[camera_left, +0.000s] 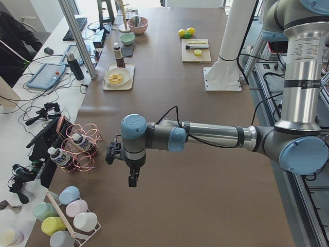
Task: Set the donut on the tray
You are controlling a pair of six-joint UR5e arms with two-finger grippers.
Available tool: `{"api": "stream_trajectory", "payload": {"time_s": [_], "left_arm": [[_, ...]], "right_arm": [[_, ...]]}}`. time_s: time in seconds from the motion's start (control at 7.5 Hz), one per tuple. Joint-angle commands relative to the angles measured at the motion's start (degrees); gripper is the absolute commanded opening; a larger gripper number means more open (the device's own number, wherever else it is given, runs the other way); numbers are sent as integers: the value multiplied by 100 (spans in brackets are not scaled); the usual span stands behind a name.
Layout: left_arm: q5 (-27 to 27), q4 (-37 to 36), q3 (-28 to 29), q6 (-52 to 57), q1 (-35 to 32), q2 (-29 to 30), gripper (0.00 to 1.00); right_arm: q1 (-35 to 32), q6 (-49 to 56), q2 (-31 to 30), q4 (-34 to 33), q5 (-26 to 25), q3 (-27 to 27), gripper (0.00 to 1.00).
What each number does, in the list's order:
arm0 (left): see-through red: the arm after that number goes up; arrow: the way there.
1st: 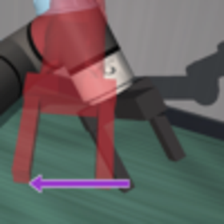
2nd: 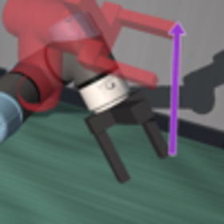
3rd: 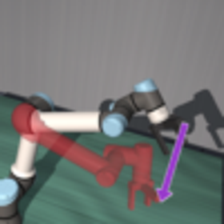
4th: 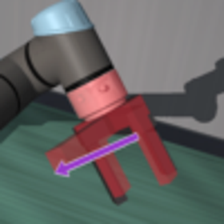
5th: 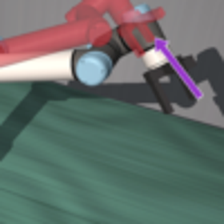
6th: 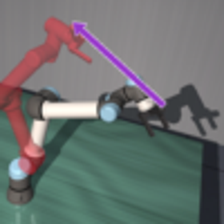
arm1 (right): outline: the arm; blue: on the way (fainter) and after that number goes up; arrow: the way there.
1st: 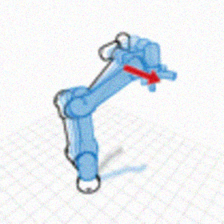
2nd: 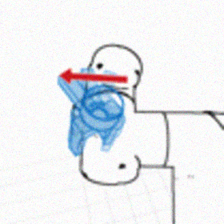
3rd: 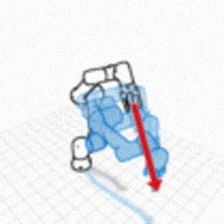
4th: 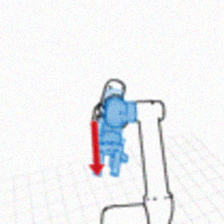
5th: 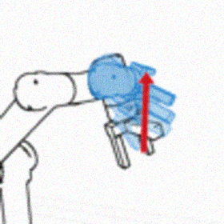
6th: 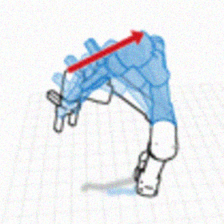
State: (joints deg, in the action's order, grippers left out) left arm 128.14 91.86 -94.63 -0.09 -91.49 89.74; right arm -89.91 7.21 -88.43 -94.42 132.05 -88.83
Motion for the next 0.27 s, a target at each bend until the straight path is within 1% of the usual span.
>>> {"api": "stream_trajectory", "payload": {"time_s": [0.0, 0.13], "left_arm": [[0, -1, 6, 0, 0, 0, 98], [0, 7, -3, 0, 0, 9, 98]], "right_arm": [[0, 8, 28, -7, 23, 6, 100], [0, 8, 19, -7, 23, 6, 100]]}}
